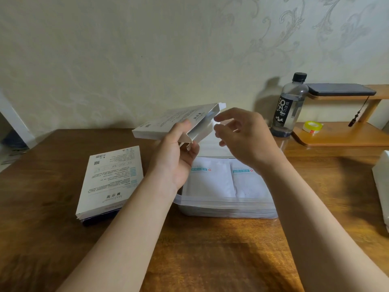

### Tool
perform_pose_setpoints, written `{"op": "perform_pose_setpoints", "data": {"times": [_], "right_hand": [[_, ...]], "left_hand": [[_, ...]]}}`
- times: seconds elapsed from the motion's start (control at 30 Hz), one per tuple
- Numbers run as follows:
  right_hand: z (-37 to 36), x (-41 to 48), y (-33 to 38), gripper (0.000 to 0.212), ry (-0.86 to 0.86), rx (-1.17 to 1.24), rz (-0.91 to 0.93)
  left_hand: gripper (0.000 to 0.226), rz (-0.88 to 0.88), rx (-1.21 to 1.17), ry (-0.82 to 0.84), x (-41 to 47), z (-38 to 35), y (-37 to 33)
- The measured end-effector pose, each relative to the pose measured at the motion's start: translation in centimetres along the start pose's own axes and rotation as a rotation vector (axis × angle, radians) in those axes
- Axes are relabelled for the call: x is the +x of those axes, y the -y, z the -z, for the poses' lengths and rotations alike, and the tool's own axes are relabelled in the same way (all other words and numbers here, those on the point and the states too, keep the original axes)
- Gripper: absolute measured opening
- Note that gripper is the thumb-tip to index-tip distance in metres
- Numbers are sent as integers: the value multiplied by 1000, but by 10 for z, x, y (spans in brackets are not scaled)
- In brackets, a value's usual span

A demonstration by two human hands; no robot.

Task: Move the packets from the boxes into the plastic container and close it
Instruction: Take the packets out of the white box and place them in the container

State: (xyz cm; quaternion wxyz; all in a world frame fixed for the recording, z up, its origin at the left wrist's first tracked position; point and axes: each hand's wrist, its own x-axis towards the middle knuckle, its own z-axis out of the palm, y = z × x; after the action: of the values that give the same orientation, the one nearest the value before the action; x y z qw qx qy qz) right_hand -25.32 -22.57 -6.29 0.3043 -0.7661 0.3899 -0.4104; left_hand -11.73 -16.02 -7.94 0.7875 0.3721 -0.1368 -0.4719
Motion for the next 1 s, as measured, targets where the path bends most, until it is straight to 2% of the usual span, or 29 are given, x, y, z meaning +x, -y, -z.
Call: {"op": "perform_pose_setpoints", "data": {"times": [0.1, 0.23, 0.37, 0.53, 0.63, 0.77, 0.9, 1.0], "right_hand": [[-1, 0, -2, 26, -5, -23, -8], [2, 0, 0, 33, -34, -48, 0], [2, 1, 1, 24, -46, -40, -2], [2, 1, -2, 24, -42, -86, 15], [5, 2, -6, 20, -22, -144, 38], [6, 0, -6, 30, 35, -258, 106], [4, -2, -5, 38, 118, -295, 188], [5, -1, -6, 32, 117, -296, 228]], "left_hand": [[22, 54, 31, -10, 0, 0, -2], [48, 116, 2, 7, 5, 3, -2], [61, 116, -6, 22, 5, 4, -2], [78, 146, -16, 62, 9, 7, -1], [70, 153, -16, 56, 9, 7, -1], [73, 160, -13, 52, 11, 7, 0], [44, 172, 25, 59, 7, 4, -1], [51, 162, 16, 46, 6, 5, -3]]}}
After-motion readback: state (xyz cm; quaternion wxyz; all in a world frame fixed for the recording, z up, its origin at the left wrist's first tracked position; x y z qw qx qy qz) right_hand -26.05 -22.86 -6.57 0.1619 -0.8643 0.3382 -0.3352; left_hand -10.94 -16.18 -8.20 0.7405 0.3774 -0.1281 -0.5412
